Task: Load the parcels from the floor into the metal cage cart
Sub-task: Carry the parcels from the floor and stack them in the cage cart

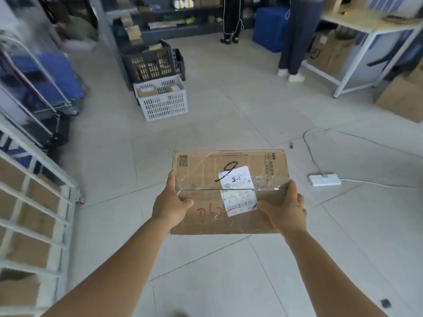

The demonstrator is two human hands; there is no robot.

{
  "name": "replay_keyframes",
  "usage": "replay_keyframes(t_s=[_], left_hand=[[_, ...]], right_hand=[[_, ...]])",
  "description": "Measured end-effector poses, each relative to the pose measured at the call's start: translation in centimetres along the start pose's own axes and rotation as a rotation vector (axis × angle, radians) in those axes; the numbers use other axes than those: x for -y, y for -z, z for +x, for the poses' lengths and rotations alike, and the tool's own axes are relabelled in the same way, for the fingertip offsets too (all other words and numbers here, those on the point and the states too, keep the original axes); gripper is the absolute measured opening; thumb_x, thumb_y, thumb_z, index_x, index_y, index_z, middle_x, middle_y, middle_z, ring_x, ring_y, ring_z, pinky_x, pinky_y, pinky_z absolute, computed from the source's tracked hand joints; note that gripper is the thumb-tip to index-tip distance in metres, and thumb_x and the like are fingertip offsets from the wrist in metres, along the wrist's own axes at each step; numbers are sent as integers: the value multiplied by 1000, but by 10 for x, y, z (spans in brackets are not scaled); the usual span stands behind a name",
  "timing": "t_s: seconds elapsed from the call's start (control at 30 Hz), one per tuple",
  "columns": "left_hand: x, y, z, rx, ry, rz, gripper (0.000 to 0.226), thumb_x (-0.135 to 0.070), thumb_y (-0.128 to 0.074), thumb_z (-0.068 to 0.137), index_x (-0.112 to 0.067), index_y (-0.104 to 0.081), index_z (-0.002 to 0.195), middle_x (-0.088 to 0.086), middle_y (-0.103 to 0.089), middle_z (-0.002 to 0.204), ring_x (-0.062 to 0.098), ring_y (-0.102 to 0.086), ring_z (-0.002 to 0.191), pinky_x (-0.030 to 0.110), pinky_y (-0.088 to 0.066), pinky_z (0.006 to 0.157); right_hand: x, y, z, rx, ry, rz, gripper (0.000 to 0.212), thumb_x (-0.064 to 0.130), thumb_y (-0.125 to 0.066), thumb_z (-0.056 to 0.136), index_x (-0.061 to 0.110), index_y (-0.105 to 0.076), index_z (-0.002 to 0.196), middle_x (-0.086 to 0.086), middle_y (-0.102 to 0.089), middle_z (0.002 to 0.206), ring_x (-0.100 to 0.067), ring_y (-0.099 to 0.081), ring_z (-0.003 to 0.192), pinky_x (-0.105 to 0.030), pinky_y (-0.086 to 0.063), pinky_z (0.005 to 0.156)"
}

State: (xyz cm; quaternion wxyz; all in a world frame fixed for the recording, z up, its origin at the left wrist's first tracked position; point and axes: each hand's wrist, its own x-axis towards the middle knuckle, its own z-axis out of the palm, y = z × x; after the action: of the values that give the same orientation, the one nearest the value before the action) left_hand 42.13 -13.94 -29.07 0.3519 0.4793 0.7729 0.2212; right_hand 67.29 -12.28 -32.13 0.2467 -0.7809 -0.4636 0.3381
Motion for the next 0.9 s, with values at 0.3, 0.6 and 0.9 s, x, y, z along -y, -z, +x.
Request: replay_keyframes(t_s=[0.3,0.6,0.9], left_hand=[[36,145,-41,-284,81,-129,88,-14,-64,88,-26,-7,154,-9,-58,120,11,-53,88,22,-40,80],[112,305,-94,-568,159,-194,83,-16,-64,88,-32,-12,151,-10,-57,95,4,-54,68,16,-41,56],[199,442,-163,-810,207,-230,82,-18,-64,89,-35,-12,150,-9,-57,105,18,-60,85,31,-50,74]], right_hand=[[150,-48,-50,158,290,-57,96,38,-75,74,34,-15,149,-4,-33,144,-40,-35,127,-55,-35,105],[295,-138,-150,313,557,-43,99,42,-74,75,33,-13,152,-4,-31,146,-38,-34,129,-51,-33,108],[408,-227,-278,419,784,-1,101,42,-76,72,35,-14,151,-6,-30,148,-38,-33,132,-52,-32,109]])
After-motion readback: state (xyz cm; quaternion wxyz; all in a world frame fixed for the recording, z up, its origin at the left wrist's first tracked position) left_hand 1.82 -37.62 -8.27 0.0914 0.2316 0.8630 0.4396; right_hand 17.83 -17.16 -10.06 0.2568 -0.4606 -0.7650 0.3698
